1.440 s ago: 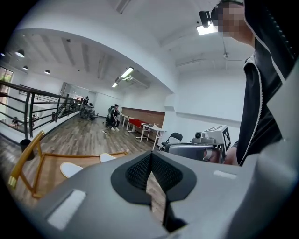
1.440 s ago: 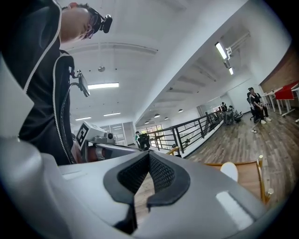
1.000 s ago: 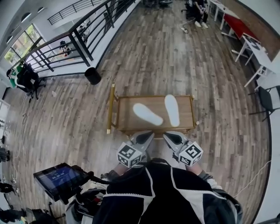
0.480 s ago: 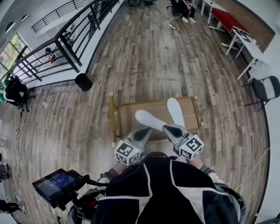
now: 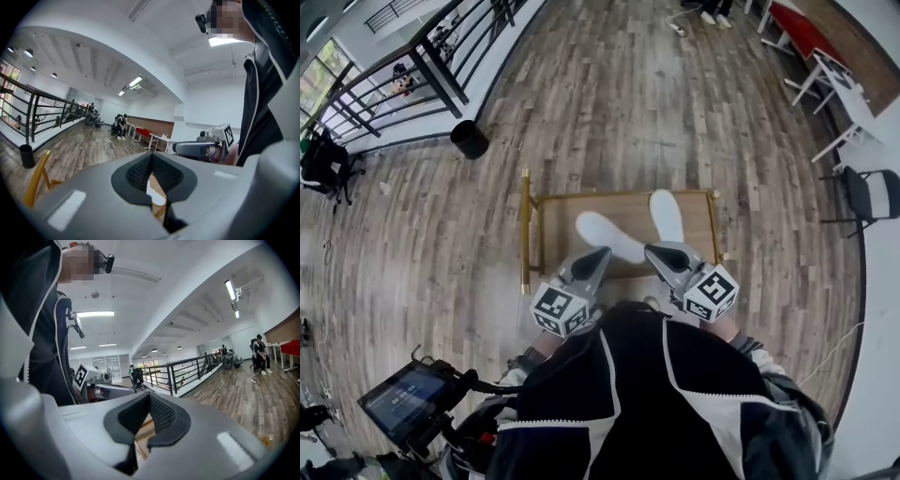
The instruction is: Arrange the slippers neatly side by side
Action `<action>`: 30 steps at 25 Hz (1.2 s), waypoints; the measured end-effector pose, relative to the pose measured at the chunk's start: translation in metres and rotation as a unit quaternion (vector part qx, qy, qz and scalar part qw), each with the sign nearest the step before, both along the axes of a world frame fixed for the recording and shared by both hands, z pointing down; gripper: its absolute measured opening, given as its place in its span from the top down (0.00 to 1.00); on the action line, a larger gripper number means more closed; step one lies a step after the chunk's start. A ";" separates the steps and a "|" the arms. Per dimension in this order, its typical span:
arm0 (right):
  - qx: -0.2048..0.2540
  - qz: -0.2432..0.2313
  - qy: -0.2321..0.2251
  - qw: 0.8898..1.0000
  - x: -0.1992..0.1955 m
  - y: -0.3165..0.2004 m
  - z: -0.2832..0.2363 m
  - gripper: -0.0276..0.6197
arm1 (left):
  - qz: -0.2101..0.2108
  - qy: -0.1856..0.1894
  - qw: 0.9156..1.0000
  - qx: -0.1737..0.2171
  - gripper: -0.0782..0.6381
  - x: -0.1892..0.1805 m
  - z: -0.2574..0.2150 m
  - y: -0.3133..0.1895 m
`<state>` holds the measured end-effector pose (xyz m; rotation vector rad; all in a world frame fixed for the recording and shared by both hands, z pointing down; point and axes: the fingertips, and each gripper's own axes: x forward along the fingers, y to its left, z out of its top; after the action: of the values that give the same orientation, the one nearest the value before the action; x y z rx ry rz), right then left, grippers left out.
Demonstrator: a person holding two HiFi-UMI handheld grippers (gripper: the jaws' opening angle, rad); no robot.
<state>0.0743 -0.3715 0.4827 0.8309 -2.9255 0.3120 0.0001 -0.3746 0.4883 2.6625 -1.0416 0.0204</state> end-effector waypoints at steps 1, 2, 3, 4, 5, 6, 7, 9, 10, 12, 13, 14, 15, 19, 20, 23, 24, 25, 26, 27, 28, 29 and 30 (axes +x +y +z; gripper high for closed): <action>0.000 -0.009 0.003 1.000 0.002 -0.003 0.000 0.95 | -0.005 0.004 1.000 -0.001 0.87 0.002 0.000 -0.003; 0.000 -0.016 0.004 1.000 0.004 -0.007 0.000 0.95 | -0.010 0.007 1.000 -0.002 0.87 0.006 0.001 -0.005; 0.000 -0.023 0.005 1.000 0.009 -0.011 0.003 0.95 | -0.016 0.006 1.000 -0.004 0.87 0.011 0.006 -0.008; 0.000 -0.028 0.004 1.000 0.015 -0.015 0.007 0.95 | -0.022 0.001 1.000 -0.007 0.87 0.018 0.013 -0.012; -0.001 -0.033 0.002 0.999 0.022 -0.020 0.013 0.95 | -0.029 -0.002 1.000 -0.012 0.87 0.025 0.023 -0.016; -0.002 -0.038 0.002 0.999 0.028 -0.022 0.019 0.95 | -0.036 -0.002 0.999 -0.018 0.87 0.030 0.032 -0.020; -0.003 -0.042 0.003 0.999 0.032 -0.023 0.022 0.95 | -0.042 0.001 0.999 -0.026 0.87 0.033 0.039 -0.022; -0.007 -0.047 0.007 0.999 0.034 -0.019 0.022 0.95 | -0.051 0.007 0.998 -0.041 0.87 0.032 0.046 -0.023; -0.009 -0.049 0.009 0.999 0.035 -0.016 0.022 0.95 | -0.055 0.004 0.997 -0.047 0.87 0.031 0.049 -0.023; -0.011 -0.047 0.015 0.999 0.041 -0.013 0.019 0.95 | -0.064 -0.008 0.996 -0.064 0.87 0.030 0.061 -0.028; -0.012 -0.044 0.017 0.999 0.044 -0.013 0.018 0.95 | -0.069 -0.015 0.994 -0.078 0.87 0.029 0.070 -0.032; -0.013 -0.040 0.018 0.999 0.048 -0.012 0.015 0.95 | -0.075 -0.023 0.992 -0.097 0.87 0.028 0.081 -0.036; -0.013 -0.036 0.020 0.999 0.051 -0.010 0.013 0.95 | -0.081 -0.032 0.989 -0.118 0.80 0.026 0.094 -0.039; -0.017 -0.022 0.030 0.999 0.067 -0.004 0.010 0.95 | -0.120 -0.073 0.970 -0.200 0.67 0.018 0.153 -0.057; -0.017 -0.019 0.032 0.999 0.072 -0.003 0.011 0.95 | -0.131 -0.077 0.963 -0.221 0.64 0.016 0.168 -0.062; -0.016 -0.011 0.039 0.999 0.084 -0.001 0.010 0.95 | -0.165 -0.077 0.942 -0.282 0.59 0.008 0.211 -0.075; -0.015 -0.008 0.041 0.999 0.086 0.000 0.008 0.95 | -0.176 -0.070 0.934 -0.302 0.57 0.004 0.222 -0.078; -0.014 -0.005 0.043 0.999 0.089 0.002 0.006 0.95 | -0.189 -0.061 0.926 -0.321 0.58 0.000 0.232 -0.080; -0.014 -0.002 0.045 0.999 0.092 0.004 0.004 0.95 | -0.203 -0.048 0.918 -0.338 0.57 -0.003 0.240 -0.084; -0.014 0.001 0.046 0.999 0.095 0.005 0.004 0.95 | -0.217 -0.036 0.909 -0.355 0.57 -0.007 0.248 -0.087; -0.015 0.005 0.048 0.999 0.099 0.006 0.005 0.95 | -0.230 -0.027 0.900 -0.369 0.58 -0.009 0.256 -0.092; -0.016 0.009 0.049 0.999 0.103 0.006 0.006 0.95 | -0.240 -0.023 0.893 -0.380 0.58 -0.011 0.265 -0.096; -0.018 0.012 0.051 0.998 0.107 0.005 0.008 0.95 | -0.249 -0.022 0.886 -0.390 0.58 -0.013 0.273 -0.100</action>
<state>0.1812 -0.3661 0.4906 0.8525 -2.8100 0.3129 -0.0129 -0.4748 0.7615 1.6403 -1.3421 0.3218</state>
